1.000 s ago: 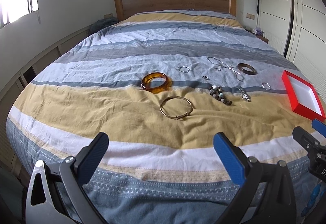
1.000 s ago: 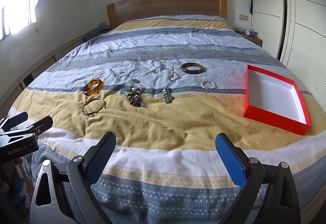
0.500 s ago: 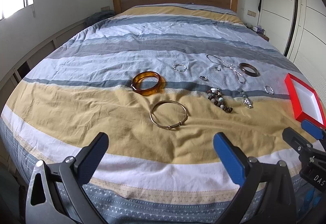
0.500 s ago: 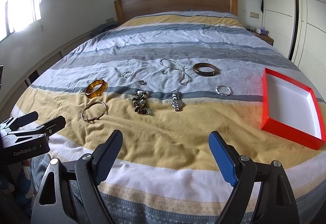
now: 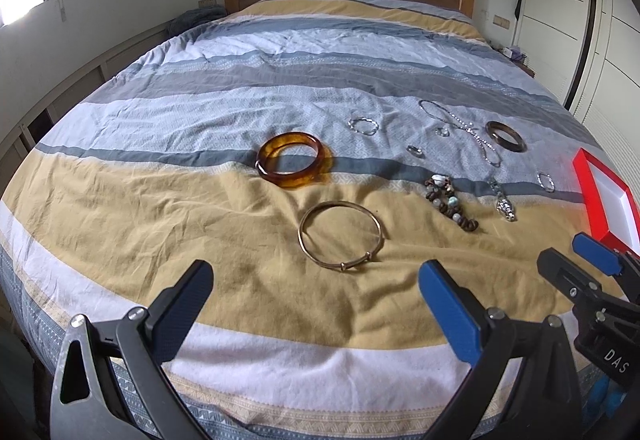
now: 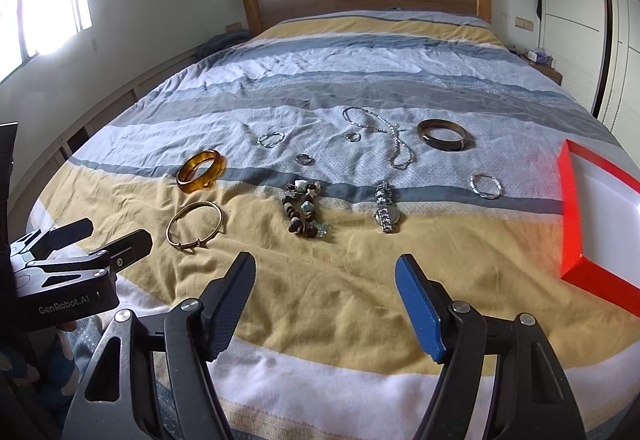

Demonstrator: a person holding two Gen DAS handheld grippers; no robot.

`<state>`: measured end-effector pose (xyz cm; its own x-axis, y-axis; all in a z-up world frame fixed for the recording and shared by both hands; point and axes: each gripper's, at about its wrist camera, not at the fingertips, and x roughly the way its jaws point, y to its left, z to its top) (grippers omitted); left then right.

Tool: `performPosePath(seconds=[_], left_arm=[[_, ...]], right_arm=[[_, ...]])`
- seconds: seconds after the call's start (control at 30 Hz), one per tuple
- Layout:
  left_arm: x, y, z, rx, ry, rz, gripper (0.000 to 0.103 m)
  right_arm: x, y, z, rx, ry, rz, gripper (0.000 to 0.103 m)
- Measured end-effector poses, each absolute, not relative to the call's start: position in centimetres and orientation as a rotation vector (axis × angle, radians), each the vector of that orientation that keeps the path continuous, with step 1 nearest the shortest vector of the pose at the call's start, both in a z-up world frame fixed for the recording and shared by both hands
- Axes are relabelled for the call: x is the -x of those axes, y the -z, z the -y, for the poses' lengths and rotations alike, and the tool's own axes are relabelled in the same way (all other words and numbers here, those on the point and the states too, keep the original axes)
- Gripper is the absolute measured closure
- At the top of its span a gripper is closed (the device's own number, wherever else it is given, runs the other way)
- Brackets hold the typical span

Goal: Organize jewelry
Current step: 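Grasp the thin silver bangle with the left tool while the right tool grasps the brown beaded bracelet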

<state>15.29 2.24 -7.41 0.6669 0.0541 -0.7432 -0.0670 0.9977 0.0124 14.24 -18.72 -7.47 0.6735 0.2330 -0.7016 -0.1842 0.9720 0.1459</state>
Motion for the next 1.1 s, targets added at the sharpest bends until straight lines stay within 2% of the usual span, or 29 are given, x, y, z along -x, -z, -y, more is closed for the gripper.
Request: performPosePath(seconds=[0.9, 1.0, 1.1], left_arm=[[-20.6, 10.8, -7.5, 0.099, -0.074, -0.913, 0.002], [-21.0, 11.2, -7.2, 0.096, -0.064, -0.920, 0.004], [-21.5, 11.8, -7.1, 0.094, -0.051, -0.935, 0.013]], right_arm=[[-22.1, 10.5, 13.9, -0.071, -0.291, -0.882, 0.037], [-22.9, 11.2, 13.7, -0.072, -0.291, -0.894, 0.037], [-23.4, 11.7, 13.5, -0.071, -0.292, -0.908, 0.038]])
